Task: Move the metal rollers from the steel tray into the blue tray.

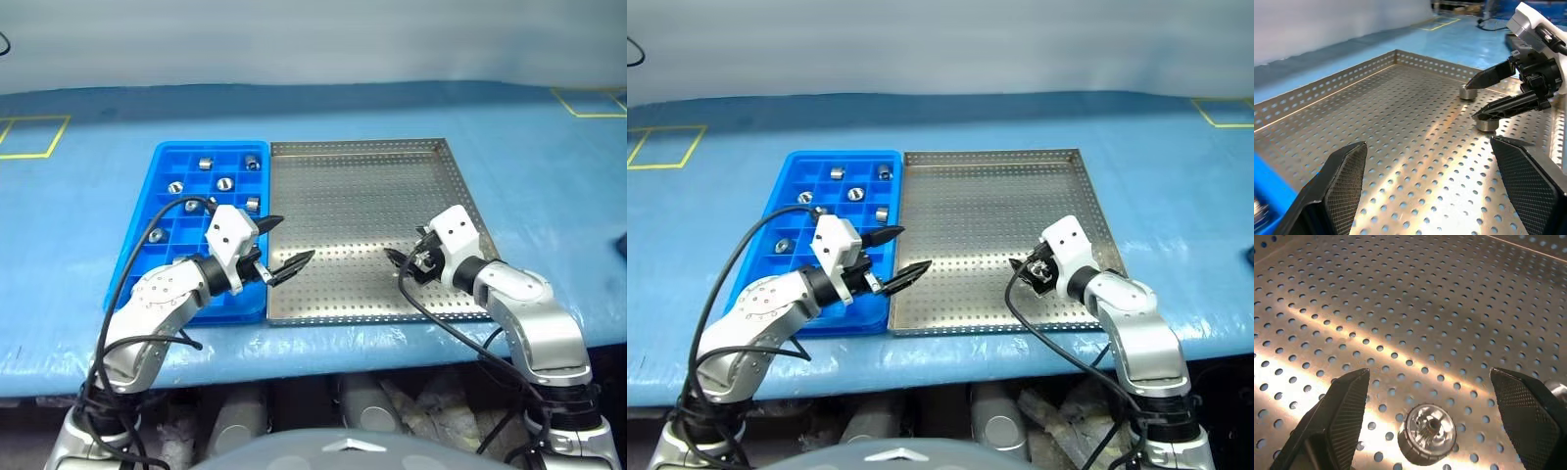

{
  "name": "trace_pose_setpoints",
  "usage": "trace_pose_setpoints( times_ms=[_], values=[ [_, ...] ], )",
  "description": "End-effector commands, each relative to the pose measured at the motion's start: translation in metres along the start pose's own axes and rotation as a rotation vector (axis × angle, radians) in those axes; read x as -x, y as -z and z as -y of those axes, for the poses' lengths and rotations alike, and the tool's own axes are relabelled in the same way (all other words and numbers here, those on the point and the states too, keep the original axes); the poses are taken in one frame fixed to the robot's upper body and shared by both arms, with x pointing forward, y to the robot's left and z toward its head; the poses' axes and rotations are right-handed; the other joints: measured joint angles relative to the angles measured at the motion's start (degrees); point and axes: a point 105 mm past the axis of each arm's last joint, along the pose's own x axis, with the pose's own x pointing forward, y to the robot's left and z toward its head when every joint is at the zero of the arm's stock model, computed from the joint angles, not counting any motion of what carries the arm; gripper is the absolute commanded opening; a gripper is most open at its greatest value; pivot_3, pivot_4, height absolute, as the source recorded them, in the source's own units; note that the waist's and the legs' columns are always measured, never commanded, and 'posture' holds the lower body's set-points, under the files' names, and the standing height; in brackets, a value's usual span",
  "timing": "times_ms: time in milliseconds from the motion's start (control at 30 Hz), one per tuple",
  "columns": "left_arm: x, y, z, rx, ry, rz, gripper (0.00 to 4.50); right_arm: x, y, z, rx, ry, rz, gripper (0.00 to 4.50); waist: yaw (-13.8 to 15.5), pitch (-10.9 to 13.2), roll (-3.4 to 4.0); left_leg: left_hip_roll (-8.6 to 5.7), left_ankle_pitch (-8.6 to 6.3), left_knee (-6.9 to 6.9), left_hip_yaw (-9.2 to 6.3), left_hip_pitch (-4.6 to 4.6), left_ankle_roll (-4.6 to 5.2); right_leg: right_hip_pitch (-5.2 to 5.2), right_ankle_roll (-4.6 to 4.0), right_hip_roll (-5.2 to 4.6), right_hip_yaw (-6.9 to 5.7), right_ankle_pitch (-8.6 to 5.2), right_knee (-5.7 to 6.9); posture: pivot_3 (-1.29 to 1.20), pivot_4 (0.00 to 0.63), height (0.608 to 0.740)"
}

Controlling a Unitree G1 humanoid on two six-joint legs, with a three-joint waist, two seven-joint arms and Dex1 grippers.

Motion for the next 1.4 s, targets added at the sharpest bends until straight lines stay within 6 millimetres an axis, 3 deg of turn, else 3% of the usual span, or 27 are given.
trace_pose_setpoints(
  times_ms=[33, 300, 833, 933, 1133, 1233, 1400],
  values=[
    [-0.007, -0.007, 0.004, -0.031, 0.047, 0.025, 4.39, 0.004, -0.003, 0.005, -0.048, 0.049, 0.027, 4.14, -1.4, 0.0, -0.02, 0.0, -0.01, 0.0, 0.02, 0.08, 0.02, 0.06, 0.01, 0.0, 0.03, 0.0, -0.01, -0.28, 0.15, 0.74],
    [-0.005, -0.003, 0.004, -0.025, 0.045, 0.015, 4.39, -0.007, 0.01, 0.003, -0.143, 0.05, 0.01, 4.14, -5.1, 0.0, -0.02, -0.02, -0.15, 0.0, 0.21, 0.08, 0.28, -0.11, 0.38, -0.03, 0.46, 0.14, -0.07, -0.28, 0.15, 0.74],
    [0.004, 0.0, 0.0, -0.025, -0.014, 0.008, 4.39, -0.028, 0.011, -0.004, -0.145, -0.01, -0.013, 4.14, -4.4, 0.0, -0.03, -0.04, -0.18, -0.01, 0.35, -0.21, 0.34, -0.53, 0.61, -0.05, 0.6, 0.27, -0.07, -0.21, 0.15, 0.74],
    [0.005, 0.0, -0.001, -0.026, -0.018, 0.008, 4.39, -0.029, 0.012, -0.002, -0.145, 0.001, -0.019, 3.54, -4.4, 0.0, -0.03, -0.04, -0.19, -0.02, 0.36, -0.27, 0.35, -0.6, 0.61, -0.05, 0.6, 0.27, -0.07, -0.21, 0.15, 0.74],
    [0.005, 0.0, -0.001, -0.031, -0.018, 0.003, 4.39, -0.028, 0.009, -0.002, -0.128, 0.004, -0.011, 1.69, -4.4, 0.0, -0.03, -0.04, -0.2, -0.01, 0.41, -0.27, 0.36, -0.61, 0.63, -0.05, 0.63, 0.29, -0.07, -0.21, 0.15, 0.74],
    [0.006, 0.0, -0.001, -0.033, -0.015, 0.0, 4.39, -0.029, 0.002, -0.005, -0.107, -0.011, 0.011, 1.69, -4.4, 0.0, -0.03, -0.04, -0.2, -0.01, 0.42, -0.26, 0.36, -0.62, 0.64, -0.05, 0.64, 0.29, -0.06, -0.2, 0.15, 0.74],
    [0.021, 0.002, -0.005, -0.054, -0.074, -0.029, 4.39, -0.041, -0.038, -0.029, -0.033, -0.128, 0.132, 1.69, -4.6, 0.0, -0.04, -0.01, -0.2, -0.02, 0.5, -0.24, 0.36, -0.67, 0.66, -0.02, 0.73, 0.31, -0.03, -0.15, 0.15, 0.74]
  ],
)
